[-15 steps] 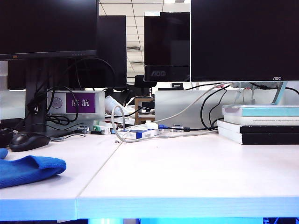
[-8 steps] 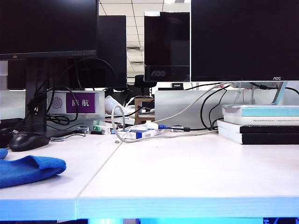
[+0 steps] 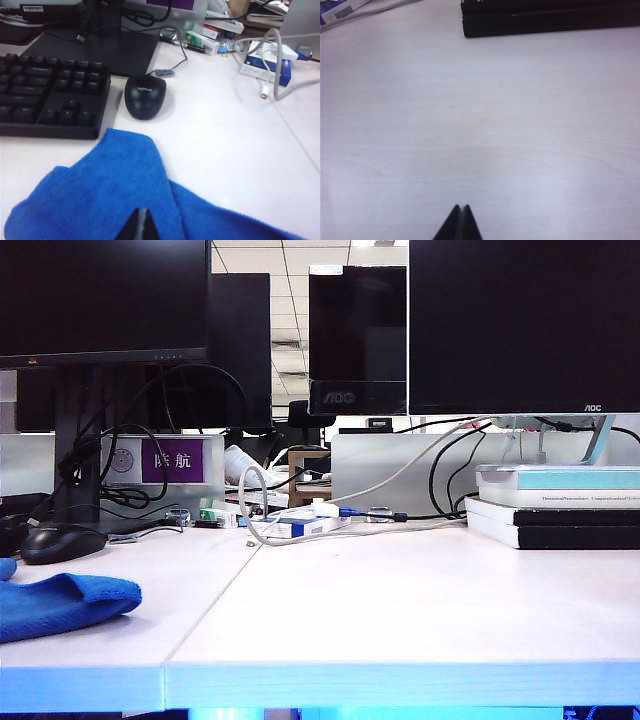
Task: Wipe the table from right to left using the rag.
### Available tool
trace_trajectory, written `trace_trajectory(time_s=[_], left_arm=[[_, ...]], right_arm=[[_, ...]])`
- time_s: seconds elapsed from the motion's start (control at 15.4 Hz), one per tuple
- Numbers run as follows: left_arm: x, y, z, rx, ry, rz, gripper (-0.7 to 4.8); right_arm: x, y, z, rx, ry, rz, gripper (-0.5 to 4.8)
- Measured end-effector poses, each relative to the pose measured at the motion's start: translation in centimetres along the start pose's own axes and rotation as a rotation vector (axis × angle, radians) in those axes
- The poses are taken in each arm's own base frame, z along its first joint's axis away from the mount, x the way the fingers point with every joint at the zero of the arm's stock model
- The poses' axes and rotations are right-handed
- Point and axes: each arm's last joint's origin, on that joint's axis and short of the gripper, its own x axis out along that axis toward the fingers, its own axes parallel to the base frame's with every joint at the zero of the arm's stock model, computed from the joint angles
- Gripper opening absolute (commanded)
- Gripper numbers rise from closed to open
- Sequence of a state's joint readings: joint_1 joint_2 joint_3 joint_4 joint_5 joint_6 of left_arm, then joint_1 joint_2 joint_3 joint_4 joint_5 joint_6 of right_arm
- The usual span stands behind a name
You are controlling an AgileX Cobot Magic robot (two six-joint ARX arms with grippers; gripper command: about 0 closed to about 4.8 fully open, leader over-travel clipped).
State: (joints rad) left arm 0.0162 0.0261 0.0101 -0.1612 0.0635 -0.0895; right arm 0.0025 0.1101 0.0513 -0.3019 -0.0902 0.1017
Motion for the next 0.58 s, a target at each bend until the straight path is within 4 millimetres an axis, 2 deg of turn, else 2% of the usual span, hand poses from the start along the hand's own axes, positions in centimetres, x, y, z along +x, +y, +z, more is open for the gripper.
trace_trajectory(time_s=[0.58], left_arm=[[-0.13,-0.74,0.12,0.014,-0.019,-0.078,-0.05]], right_arm=[[-0.02,-0.01,0.01,0.001,-0.001,-0.001,-0.05]])
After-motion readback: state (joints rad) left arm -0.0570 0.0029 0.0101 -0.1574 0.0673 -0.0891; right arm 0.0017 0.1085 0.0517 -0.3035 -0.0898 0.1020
